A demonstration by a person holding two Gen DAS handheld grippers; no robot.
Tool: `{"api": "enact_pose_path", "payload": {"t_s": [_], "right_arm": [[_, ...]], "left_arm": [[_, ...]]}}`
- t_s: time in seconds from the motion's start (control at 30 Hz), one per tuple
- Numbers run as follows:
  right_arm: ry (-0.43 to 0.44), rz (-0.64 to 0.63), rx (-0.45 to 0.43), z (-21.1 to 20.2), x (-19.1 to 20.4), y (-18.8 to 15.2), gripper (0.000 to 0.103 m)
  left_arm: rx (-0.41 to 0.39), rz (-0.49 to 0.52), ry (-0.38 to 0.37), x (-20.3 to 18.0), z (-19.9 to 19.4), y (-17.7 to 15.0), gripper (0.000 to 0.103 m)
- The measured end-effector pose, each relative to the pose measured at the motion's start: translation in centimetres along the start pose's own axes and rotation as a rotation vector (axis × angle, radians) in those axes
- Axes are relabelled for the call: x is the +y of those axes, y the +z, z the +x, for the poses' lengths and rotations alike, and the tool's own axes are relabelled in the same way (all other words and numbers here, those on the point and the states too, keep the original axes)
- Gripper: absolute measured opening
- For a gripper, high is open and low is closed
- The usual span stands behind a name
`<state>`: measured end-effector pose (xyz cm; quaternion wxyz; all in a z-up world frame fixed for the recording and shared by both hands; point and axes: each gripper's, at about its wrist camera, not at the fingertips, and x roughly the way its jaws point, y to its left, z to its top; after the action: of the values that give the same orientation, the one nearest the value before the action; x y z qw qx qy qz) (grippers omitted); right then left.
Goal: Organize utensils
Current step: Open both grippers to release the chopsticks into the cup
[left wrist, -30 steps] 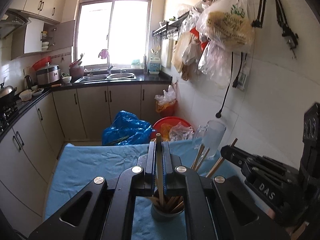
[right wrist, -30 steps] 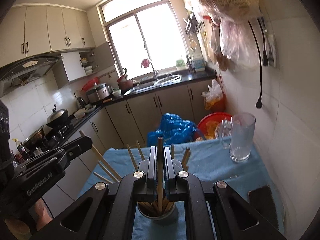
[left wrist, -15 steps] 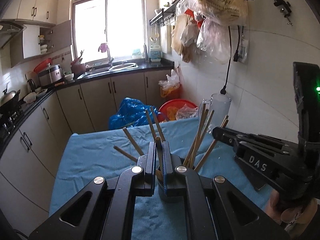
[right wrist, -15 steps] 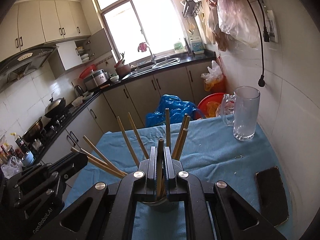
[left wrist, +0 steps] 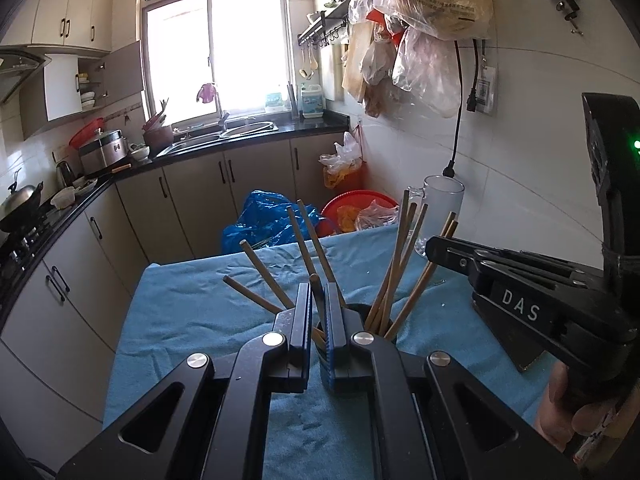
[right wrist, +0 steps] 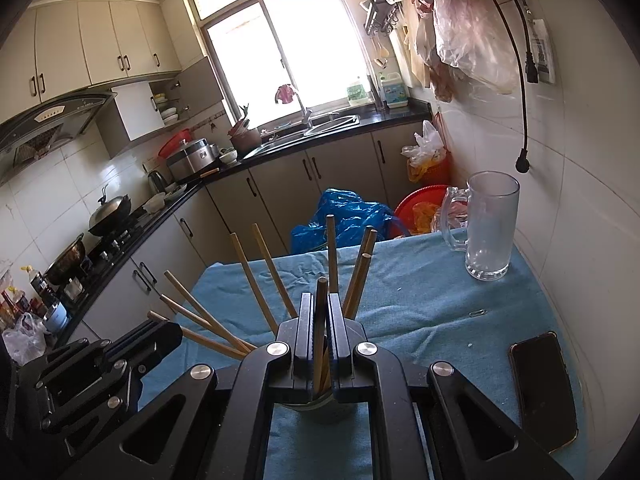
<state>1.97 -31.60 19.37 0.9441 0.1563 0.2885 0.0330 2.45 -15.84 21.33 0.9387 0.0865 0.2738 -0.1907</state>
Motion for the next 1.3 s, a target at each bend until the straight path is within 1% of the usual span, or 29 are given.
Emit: {"api": "enact_pose_path", "payload": {"t_s": [0.53,0.77,0.83,0.93,0.97,1.0,1.03,1.07,1.1,1.13,1.2,1.27,1.3], "right_arm": [[-0.001,-0.003,-0.001,-0.1,0.2,-0.1,0.007],[-0.002,-0.012,0.005,-0.1,0.8,-0.2,0.007],[-0.004,-0.013,0.005,0.0,1.1,0.0,0.007],[-0.003,-0.011,0.003,0.0,1.4,0.3,0.007],[0.002,-0.006,-0.001,-0.1,1.4,0.4,0.007],[0.011,-0.002,-0.005,-0.3,1.4,0.5,0.011],[0.018,-0.002,-0.009,-0.5,1.4,0.6,0.017],[0.018,-0.004,-0.02,-0.8,1.5,0.8,0.021],[0.014,-0.004,-0.028,-1.0,1.5,0.8,0.03],[0.011,-0.004,-0.041,-1.5,1.6,1.0,0.033],[0.013,-0.001,-0.058,-2.3,1.7,1.2,0.033],[0.012,0.004,-0.073,-3.1,1.7,1.5,0.035],[0.011,0.009,-0.081,-3.7,1.7,1.6,0.038]], "left_arm": [[0.014,-0.025,-0.008,0.6,0.0,-0.1,0.006],[0.021,-0.062,-0.028,1.3,0.0,-0.4,0.006],[0.035,-0.078,-0.051,1.5,0.2,-0.5,0.006],[0.044,-0.096,-0.059,1.7,0.2,-0.6,0.005],[0.041,-0.098,-0.06,1.8,0.1,-0.7,0.005],[0.036,-0.1,-0.059,1.8,-0.1,-0.7,0.005],[0.032,-0.1,-0.059,1.8,-0.3,-0.6,0.006],[0.029,-0.1,-0.06,1.7,-0.4,-0.6,0.006],[0.027,-0.102,-0.061,1.7,-0.6,-0.6,0.009],[0.024,-0.104,-0.062,1.8,-0.9,-0.6,0.012],[0.015,-0.109,-0.059,2.0,-1.6,-0.5,0.026],[-0.002,-0.117,-0.044,2.1,-2.5,-0.5,0.032],[-0.014,-0.121,-0.035,2.2,-3.1,-0.4,0.035]]}}
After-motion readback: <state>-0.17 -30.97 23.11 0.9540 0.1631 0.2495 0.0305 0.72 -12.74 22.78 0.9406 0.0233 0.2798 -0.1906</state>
